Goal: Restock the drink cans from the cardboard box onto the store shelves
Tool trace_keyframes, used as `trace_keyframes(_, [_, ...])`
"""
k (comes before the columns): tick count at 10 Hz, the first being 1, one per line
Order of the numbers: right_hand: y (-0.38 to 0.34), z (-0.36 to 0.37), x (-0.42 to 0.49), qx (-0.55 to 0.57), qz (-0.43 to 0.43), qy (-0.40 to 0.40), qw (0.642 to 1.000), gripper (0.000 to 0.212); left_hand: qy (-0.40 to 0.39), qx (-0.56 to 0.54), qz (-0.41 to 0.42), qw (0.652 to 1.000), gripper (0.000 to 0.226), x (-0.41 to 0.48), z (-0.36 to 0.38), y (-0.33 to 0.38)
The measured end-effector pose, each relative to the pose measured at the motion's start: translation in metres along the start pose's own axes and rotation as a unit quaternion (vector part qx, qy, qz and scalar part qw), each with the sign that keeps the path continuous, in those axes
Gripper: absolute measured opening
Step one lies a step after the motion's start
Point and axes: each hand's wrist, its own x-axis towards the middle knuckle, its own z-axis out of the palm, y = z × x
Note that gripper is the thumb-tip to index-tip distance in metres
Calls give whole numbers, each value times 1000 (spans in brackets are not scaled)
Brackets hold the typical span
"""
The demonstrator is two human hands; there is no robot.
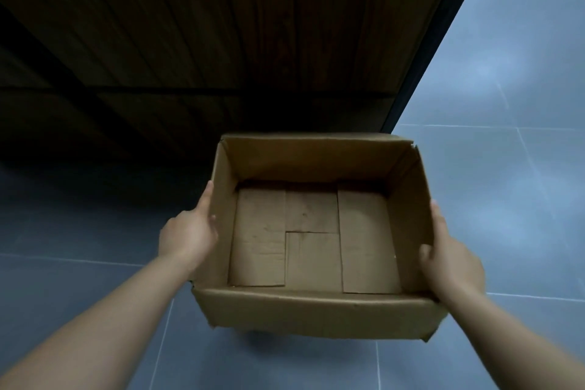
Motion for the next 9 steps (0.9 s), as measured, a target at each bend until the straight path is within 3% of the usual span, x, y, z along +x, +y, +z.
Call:
trace_keyframes(5, [-1, 158, 98, 51, 3, -23, 998, 78, -29, -1, -43, 999, 62, 84, 167, -16])
trace_keyframes(7, [-6, 184, 108, 127, 3, -73, 989, 82, -68, -70, -101, 990, 67, 98, 199, -16])
trace_keyframes(8, [-9, 183, 110, 113, 26, -113, 987, 83, -169, -119, -109, 972, 91, 99, 200, -16])
trace_keyframes(9, [-26, 163, 100, -15, -30, -51, 998, 78, -169, -77, -85, 979, 93, 88, 178, -6])
